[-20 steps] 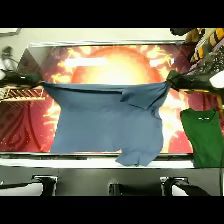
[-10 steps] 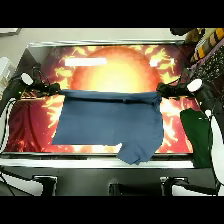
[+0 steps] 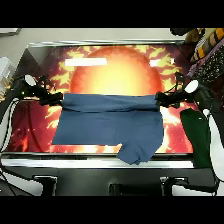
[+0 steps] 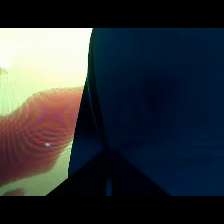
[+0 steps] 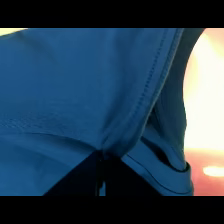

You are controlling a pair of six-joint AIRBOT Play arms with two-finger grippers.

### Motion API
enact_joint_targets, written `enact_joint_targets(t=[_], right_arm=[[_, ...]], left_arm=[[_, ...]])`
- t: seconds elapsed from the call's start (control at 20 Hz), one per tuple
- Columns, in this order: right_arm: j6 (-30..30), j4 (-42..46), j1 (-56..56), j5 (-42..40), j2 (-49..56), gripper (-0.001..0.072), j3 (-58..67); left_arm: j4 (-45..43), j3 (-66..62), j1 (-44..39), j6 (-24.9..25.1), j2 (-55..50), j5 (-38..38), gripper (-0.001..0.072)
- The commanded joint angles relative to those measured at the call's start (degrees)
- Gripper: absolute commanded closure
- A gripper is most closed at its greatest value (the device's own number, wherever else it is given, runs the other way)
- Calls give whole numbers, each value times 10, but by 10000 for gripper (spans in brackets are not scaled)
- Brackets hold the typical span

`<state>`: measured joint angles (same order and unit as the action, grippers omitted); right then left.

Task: Fold the clothes and pants, and hang the long-sleeved shirts on hangers.

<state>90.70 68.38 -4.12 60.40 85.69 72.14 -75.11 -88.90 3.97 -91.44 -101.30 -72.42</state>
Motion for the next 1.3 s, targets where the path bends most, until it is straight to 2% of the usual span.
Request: enact_joint_targets(t=[0.0, 0.2, 0.25, 0.3, 0.4, 0.5, 0.6, 0.75, 0.9, 1.05, 1.25], right_arm=[[5, 9, 0, 10, 27, 683, 0], [4, 11, 0, -4, 57, 665, 0], [4, 11, 0, -7, 59, 582, 0], [4, 10, 0, -7, 57, 501, 1], [3, 13, -9, 21, 41, 358, 11], [-29, 17, -38, 51, -9, 325, 13], [-69, 19, -91, 99, -64, 226, 11], [-102, -15, -189, 175, -137, 221, -56], [-109, -107, -261, 185, -210, 221, -207], [-108, -130, -263, 185, -267, 223, -346], [-115, -150, -263, 168, -326, 224, -491]], left_arm=[[1, 0, -6, -3, -9, -19, 693], [1, 0, -10, -7, -24, -20, 690], [1, 0, -10, -7, -24, -19, 665], [1, -2, -8, -7, -23, -17, 598], [0, -20, 2, 0, -16, -28, 381], [-10, -40, 23, 6, 6, -47, 254], [-15, -40, 55, 10, 42, -59, 248], [26, 0, 113, 11, 97, -62, 247], [60, 90, 156, 11, 148, -62, 248], [61, 173, 173, 11, 183, -61, 248], [61, 211, 174, 10, 190, -65, 249]])
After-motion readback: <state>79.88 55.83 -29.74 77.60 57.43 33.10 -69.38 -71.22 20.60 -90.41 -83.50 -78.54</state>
